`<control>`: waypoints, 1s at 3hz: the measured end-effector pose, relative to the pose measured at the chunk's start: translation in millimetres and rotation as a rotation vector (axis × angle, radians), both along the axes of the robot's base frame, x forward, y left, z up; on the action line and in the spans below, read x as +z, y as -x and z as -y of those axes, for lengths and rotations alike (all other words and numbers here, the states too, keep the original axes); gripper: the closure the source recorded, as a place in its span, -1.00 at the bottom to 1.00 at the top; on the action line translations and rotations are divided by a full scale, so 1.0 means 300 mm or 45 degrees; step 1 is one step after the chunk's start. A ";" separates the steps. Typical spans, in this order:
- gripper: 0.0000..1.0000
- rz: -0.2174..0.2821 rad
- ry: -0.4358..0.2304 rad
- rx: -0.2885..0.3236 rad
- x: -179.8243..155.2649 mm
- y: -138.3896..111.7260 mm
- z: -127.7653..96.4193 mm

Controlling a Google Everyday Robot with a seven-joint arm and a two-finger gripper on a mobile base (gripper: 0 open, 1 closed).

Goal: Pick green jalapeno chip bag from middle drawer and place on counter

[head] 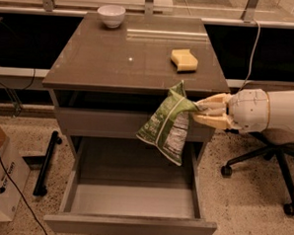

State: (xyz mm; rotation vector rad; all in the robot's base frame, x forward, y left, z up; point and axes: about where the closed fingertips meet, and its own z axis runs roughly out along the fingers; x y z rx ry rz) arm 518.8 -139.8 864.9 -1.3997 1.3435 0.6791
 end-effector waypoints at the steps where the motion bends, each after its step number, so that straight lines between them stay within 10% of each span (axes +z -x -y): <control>1: 1.00 0.030 -0.018 -0.060 0.005 -0.036 -0.014; 3: 1.00 0.212 0.042 -0.122 0.117 -0.225 -0.133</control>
Offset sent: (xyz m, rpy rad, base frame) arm 0.0565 0.0376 0.0359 -0.0042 -0.1670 -0.1285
